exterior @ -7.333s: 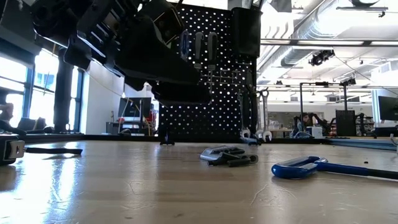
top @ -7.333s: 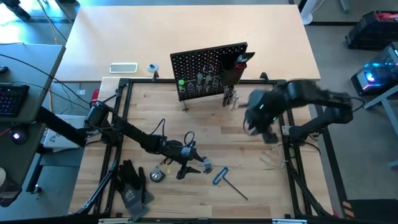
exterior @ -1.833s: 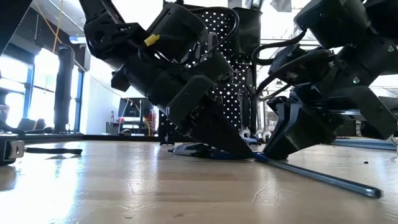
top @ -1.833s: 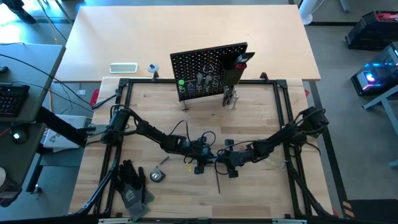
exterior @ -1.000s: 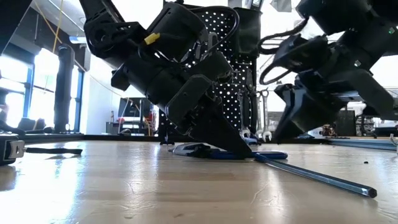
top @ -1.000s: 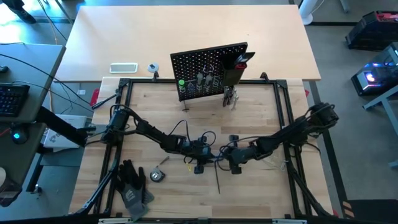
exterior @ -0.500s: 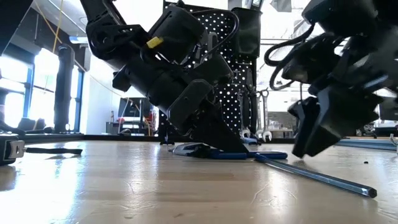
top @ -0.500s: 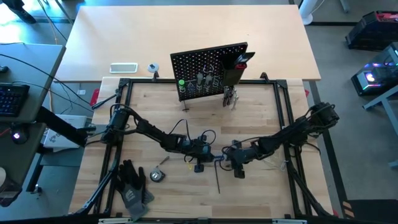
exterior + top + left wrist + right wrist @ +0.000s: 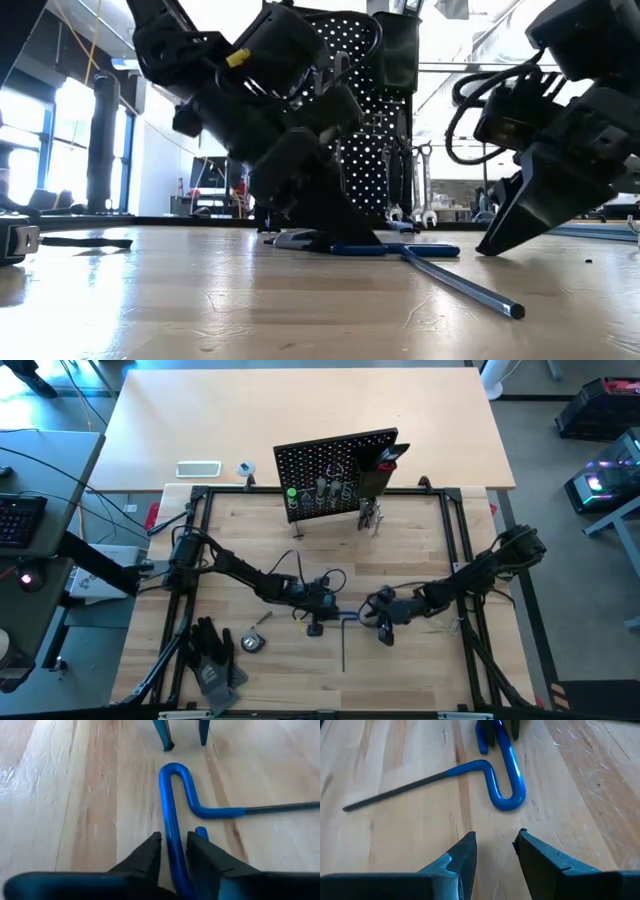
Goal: Hang tools onto peg board
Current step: Put the pick tool into the pegboard bin
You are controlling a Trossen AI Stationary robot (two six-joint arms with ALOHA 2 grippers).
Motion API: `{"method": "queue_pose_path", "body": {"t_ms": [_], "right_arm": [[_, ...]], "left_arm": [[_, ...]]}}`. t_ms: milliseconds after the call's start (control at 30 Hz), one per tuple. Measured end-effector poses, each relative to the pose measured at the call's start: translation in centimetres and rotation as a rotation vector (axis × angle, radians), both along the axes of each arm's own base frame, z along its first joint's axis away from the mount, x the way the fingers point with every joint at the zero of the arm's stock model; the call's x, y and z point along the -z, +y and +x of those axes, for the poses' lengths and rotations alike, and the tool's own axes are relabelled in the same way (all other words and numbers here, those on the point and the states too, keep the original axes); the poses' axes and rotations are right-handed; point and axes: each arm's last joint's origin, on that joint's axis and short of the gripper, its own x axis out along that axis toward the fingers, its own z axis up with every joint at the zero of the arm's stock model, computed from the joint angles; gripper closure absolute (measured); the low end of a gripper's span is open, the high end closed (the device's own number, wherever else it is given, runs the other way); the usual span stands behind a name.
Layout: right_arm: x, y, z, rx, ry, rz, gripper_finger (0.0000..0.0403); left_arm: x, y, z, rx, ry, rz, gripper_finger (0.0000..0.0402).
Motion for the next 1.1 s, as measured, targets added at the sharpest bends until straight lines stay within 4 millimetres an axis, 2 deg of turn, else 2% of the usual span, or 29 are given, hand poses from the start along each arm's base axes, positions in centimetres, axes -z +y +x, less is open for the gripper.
{"method": "queue_pose_path", "body": {"t_ms": [133, 400, 567, 667, 867, 1100], "right_arm": [[-0.1, 0.4, -0.1, -0.055, -0.030, -0.058, 0.0265], [-0.2, 0.3, -0.1, -0.053, -0.068, -0.220, 0.0265], [-0.2, -0.6, 0.3, -0.049, -0.074, -0.267, 0.0265], [-0.2, -1.2, 0.6, -0.055, -0.068, -0.253, 0.0265], [-0.2, -2.9, 1.4, -0.089, -0.062, -0.182, 0.0265], [0.8, -3.3, 1.9, -0.140, -0.052, -0.099, 0.0265]], "left_arm": [[-1.4, -0.3, -0.2, 0.011, -0.012, 0.004, 0.0290], [-1.4, -1.9, -1.3, 0.051, 0.084, 0.030, 0.0257], [-1.2, -2.3, -1.7, 0.004, 0.103, 0.144, 0.0245], [-0.7, -2.1, -1.7, -0.011, 0.126, 0.190, 0.0241], [1.4, -1.0, -1.2, -0.008, 0.164, 0.149, 0.0249], [1.5, -0.2, -0.7, -0.047, 0.116, 0.162, 0.0271]]}}
